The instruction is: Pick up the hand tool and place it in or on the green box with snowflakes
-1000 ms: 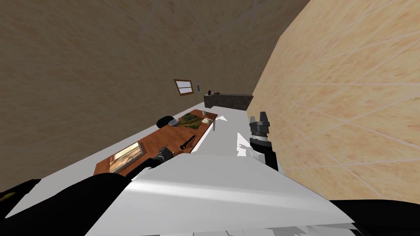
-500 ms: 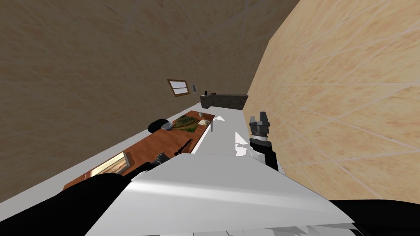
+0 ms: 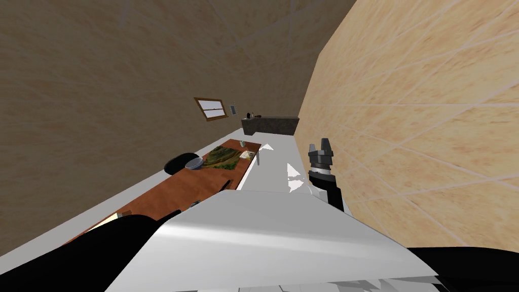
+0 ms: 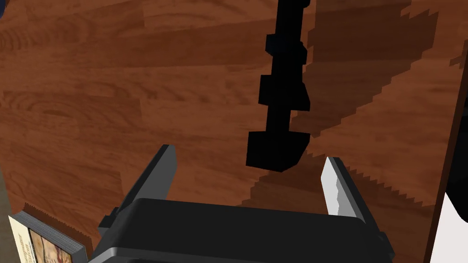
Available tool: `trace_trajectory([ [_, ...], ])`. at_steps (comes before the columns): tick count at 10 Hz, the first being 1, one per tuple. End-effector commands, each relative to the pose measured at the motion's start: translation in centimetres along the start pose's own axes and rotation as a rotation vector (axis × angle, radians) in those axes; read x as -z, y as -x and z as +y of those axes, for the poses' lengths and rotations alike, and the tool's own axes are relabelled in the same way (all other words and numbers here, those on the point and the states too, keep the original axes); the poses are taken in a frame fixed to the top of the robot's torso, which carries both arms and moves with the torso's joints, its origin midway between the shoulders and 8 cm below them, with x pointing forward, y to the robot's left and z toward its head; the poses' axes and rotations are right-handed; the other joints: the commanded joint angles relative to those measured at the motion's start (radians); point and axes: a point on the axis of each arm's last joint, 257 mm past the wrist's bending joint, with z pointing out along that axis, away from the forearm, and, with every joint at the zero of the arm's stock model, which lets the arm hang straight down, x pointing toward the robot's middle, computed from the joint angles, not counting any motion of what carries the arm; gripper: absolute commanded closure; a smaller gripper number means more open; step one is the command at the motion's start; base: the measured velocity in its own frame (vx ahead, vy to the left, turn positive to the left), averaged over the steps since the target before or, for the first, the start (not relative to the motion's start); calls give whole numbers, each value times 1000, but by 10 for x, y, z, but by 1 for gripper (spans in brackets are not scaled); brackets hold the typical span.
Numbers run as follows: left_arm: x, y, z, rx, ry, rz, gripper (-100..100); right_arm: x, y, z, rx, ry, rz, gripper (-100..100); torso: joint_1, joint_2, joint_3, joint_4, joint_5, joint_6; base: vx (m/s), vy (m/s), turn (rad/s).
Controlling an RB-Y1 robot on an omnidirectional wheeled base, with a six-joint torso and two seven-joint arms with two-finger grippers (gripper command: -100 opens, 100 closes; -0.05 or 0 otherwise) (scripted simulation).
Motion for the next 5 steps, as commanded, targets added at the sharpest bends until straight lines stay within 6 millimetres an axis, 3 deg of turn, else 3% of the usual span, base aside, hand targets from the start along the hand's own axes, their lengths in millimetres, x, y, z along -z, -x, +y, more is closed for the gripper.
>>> trace_trajectory([
  [1,0,25,16,51,53,-58,-100,0,0,0,0,0,0,0,0,0,0,0,0,0,107,2,-219],
  [3,3,64,45,133,134,-150,-100,0,0,0,0,0,0,0,0,-2,-1,0,0,1,174,-11,-303],
  [4,4,66,47,133,143,-157,-100,0,0,0,0,0,0,0,0,-5,-3,-1,0,0,170,18,-54],
  [5,7,84,61,171,182,-202,-100,0,0,0,0,0,0,0,1,-4,-3,-1,0,0,132,10,-165],
])
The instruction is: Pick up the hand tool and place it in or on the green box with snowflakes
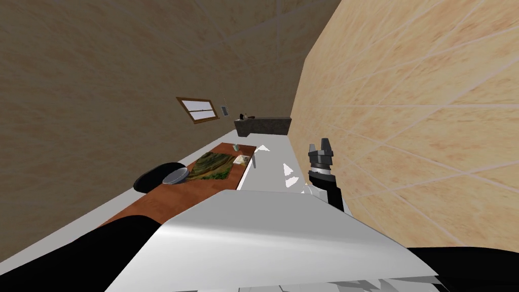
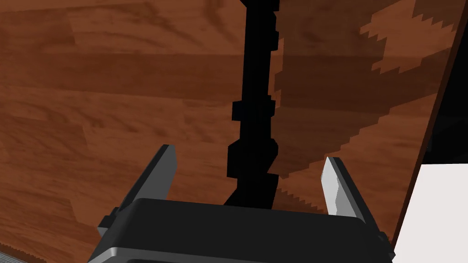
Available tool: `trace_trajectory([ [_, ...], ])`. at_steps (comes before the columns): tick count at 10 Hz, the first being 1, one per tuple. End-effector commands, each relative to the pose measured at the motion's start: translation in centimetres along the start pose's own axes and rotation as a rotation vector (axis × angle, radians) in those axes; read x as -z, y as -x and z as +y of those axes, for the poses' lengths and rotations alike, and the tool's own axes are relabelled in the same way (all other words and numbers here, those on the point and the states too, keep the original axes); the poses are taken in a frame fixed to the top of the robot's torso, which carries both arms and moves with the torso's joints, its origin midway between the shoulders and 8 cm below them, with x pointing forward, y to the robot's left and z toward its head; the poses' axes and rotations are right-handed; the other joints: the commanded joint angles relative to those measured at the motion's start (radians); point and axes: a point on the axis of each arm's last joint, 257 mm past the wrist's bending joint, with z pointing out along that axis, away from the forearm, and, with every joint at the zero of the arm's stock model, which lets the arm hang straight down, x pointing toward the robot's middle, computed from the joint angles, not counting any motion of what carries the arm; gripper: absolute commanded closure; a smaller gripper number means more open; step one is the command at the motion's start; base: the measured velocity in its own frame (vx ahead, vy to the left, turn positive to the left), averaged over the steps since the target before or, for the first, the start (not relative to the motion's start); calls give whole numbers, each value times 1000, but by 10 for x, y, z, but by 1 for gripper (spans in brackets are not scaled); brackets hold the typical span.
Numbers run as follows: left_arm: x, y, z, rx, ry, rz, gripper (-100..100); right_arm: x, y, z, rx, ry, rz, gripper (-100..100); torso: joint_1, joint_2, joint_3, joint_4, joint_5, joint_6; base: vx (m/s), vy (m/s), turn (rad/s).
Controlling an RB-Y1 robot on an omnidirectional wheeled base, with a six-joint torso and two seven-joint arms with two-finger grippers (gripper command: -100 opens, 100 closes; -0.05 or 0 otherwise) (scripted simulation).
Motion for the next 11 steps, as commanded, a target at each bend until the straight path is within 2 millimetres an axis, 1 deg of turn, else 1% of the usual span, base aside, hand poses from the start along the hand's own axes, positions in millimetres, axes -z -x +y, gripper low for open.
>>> trace_trajectory([
  [1,-3,30,20,57,61,-69,-100,0,0,0,0,0,0,0,0,0,0,0,0,0,146,11,-283],
  [4,-1,79,48,147,152,-183,-100,0,0,0,0,0,0,0,0,-1,-1,0,0,0,160,24,-226],
  [6,3,103,62,192,197,-243,-100,0,0,0,0,0,0,0,1,-1,-1,0,0,0,157,39,-170],
  [7,5,113,68,210,214,-267,-100,0,0,0,0,0,0,0,1,0,0,0,0,-1,113,26,-149],
  [8,9,126,76,235,240,-302,-100,0,0,0,0,0,0,0,0,1,1,0,0,0,110,26,-148],
  [9,11,132,80,246,251,-317,-100,0,0,0,0,0,0,0,-1,2,1,0,0,-1,88,28,-141],
  [10,8,127,77,236,240,-303,-100,0,0,0,0,0,0,0,-1,3,2,1,0,-1,33,15,-26],
  [11,8,128,78,238,243,-307,0,0,0,0,0,0,0,0,-2,6,3,1,0,-1,7,3,4],
])
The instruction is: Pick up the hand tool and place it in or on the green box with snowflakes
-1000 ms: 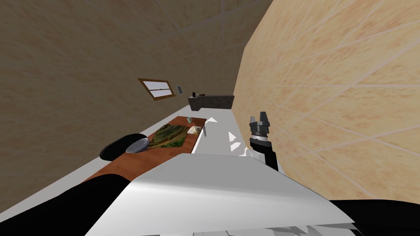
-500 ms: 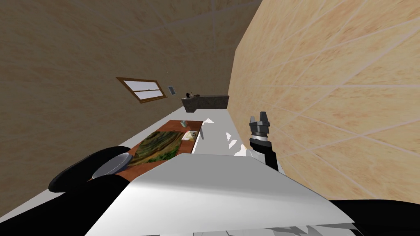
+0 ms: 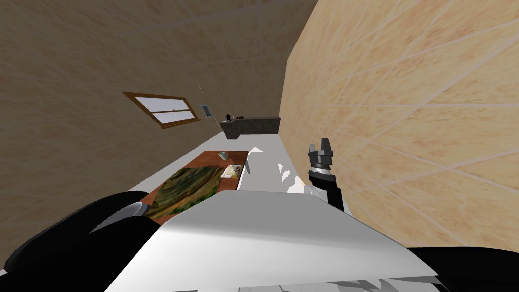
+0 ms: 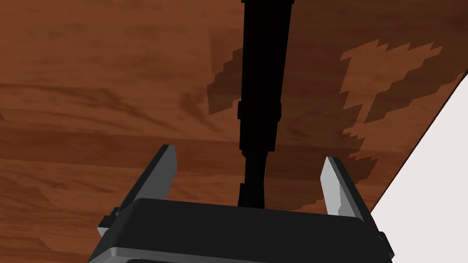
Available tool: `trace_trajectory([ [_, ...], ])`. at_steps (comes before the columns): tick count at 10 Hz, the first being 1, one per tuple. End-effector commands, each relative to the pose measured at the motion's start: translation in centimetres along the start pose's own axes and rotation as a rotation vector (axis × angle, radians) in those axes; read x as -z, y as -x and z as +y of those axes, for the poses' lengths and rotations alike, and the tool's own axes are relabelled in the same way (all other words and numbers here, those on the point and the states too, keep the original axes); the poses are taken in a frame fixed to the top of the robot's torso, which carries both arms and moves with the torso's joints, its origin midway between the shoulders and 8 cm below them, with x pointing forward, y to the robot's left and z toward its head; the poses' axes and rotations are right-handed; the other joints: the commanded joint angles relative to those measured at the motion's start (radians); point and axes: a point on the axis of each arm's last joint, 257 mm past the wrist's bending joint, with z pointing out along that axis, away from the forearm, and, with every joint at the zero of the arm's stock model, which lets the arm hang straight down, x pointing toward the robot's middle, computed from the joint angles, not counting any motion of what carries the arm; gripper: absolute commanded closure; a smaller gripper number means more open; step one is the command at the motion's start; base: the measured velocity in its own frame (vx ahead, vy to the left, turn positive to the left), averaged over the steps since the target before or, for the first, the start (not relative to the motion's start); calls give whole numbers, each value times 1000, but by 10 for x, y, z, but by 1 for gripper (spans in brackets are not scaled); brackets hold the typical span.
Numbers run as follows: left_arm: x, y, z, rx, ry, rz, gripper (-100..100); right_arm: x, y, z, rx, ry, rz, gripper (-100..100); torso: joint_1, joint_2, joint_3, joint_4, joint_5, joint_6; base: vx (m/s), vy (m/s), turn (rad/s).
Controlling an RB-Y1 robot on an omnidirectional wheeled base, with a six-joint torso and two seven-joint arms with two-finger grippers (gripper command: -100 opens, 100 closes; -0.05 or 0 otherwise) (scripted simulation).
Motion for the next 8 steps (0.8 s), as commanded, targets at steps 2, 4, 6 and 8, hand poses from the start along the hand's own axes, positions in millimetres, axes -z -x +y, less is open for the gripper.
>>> trace_trajectory([
  [2,-11,-1,3,-3,2,1,-100,0,0,0,0,0,0,0,0,1,0,0,0,0,6,15,14],
  [4,-22,-2,6,-7,4,2,-100,0,0,0,0,0,0,0,1,1,1,0,0,0,-1,20,14],
  [6,-24,-2,7,-6,5,1,-100,0,0,0,0,0,0,0,1,2,1,0,0,0,-2,16,8],
  [8,-25,-2,7,-8,4,2,100,0,0,0,0,0,0,0,0,2,1,0,0,0,0,0,0],
])
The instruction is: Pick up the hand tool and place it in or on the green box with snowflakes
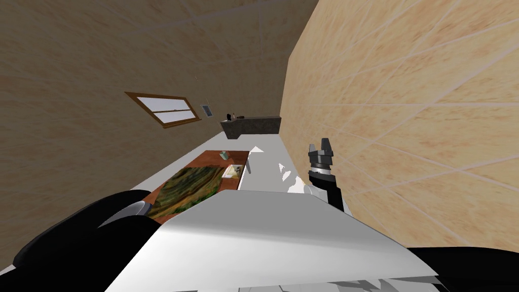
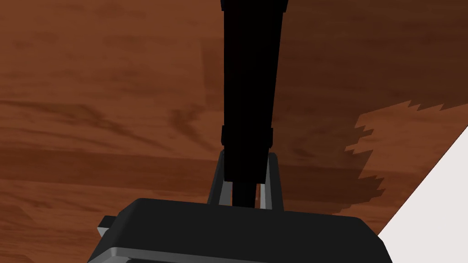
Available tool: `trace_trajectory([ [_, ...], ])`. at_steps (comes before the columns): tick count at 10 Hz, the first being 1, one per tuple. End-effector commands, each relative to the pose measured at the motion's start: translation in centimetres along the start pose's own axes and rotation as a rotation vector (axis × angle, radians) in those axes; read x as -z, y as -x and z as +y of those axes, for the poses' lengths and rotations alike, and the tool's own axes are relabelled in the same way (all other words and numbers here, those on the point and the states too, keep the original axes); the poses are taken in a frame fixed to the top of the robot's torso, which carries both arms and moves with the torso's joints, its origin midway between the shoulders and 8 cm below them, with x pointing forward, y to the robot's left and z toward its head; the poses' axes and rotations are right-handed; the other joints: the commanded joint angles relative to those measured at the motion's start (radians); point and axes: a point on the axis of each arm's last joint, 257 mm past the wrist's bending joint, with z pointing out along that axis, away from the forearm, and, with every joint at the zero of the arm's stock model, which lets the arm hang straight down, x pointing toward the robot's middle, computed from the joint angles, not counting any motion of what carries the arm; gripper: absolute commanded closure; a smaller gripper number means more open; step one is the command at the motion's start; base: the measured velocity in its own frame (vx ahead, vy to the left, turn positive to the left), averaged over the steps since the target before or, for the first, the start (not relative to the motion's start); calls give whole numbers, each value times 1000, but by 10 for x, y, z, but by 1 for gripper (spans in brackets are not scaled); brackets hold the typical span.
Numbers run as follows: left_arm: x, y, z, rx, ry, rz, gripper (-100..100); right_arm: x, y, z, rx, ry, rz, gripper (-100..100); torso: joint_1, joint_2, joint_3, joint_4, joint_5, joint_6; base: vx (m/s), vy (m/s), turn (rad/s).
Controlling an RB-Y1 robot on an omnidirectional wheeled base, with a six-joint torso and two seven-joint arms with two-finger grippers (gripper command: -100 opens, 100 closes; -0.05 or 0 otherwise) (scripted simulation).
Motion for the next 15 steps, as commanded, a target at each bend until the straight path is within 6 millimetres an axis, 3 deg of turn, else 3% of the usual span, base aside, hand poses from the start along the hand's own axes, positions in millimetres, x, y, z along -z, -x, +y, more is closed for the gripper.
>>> trace_trajectory([
  [1,0,0,0,0,0,0,100,0,0,0,0,0,0,0,0,0,0,0,0,0,0,0,0],
  [3,0,0,0,1,0,0,100,0,0,0,0,0,0,0,1,0,0,0,0,0,0,0,0],
  [4,0,0,0,1,0,0,0,0,0,0,0,0,0,0,1,0,0,0,0,0,0,0,0],
  [5,8,1,-4,3,-5,0,100,0,0,0,0,0,0,0,1,0,0,0,0,0,-1,-13,-23],
  [8,25,2,-8,7,-7,-2,100,0,0,0,0,0,0,0,-1,0,0,0,-1,1,-1,-22,-18],
  [9,21,2,-8,6,-7,0,100,0,0,0,0,0,0,0,-1,0,0,0,-1,1,-1,-10,-2],
  [10,21,2,-8,7,-7,-1,0,0,0,0,0,0,0,0,0,0,0,0,0,0,0,0,0],
  [11,31,0,-15,-17,-22,-12,100,0,0,0,0,0,0,0,0,0,0,0,0,1,3,-15,18],
  [15,53,-2,-29,-56,-48,-31,100,0,0,0,0,0,0,0,-2,1,0,0,-2,2,-18,-23,9],
])
